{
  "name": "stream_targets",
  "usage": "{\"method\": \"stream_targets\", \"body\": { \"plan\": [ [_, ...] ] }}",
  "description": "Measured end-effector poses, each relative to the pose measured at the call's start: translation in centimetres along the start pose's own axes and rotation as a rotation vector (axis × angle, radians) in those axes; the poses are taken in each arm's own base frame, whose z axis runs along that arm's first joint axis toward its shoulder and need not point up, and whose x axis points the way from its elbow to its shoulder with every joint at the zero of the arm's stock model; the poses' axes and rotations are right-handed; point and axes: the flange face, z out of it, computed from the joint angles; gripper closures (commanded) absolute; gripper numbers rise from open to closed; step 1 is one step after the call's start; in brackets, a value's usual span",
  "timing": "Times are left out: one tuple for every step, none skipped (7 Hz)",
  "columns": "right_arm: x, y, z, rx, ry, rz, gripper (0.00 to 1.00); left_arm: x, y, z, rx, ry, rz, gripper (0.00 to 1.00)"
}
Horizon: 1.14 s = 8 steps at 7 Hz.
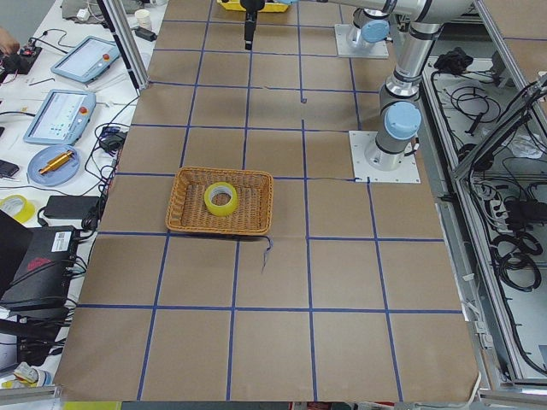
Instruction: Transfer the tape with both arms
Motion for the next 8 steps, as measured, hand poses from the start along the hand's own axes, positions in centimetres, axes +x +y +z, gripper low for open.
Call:
{"method": "stream_targets", "body": {
  "plan": [
    [0.0,0.0,0.2,-0.003,0.002,0.001,0.0,0.0,0.1,0.0,0.0,0.0,0.001,0.0],
    [0.0,0.0,0.3,-0.005,0.002,0.002,0.0,-0.1,0.1,-0.1,0.001,0.001,0.001,0.0],
    [0.0,0.0,0.3,-0.005,0.0,0.001,0.0,-0.2,0.1,-0.1,0.0,0.003,-0.001,0.0],
    [0.0,0.0,0.3,-0.005,-0.001,0.0,0.0,-0.5,0.0,-0.1,-0.003,0.011,-0.005,0.0],
    [0.0,0.1,0.3,-0.008,0.003,-0.001,0.0,-0.8,-0.1,-0.2,-0.005,0.019,-0.007,0.0],
    [0.1,0.2,0.3,-0.013,0.006,0.0,0.0,-1.3,-0.3,-0.3,-0.008,0.021,-0.003,0.0],
    [0.0,0.2,0.3,-0.012,0.004,0.001,0.0,-1.8,-0.3,-0.2,-0.011,0.021,-0.001,0.0],
    [0.0,0.3,0.0,-0.007,0.0,0.002,0.0,-2.1,-0.3,-0.2,-0.013,0.021,-0.001,0.0]
  ]
}}
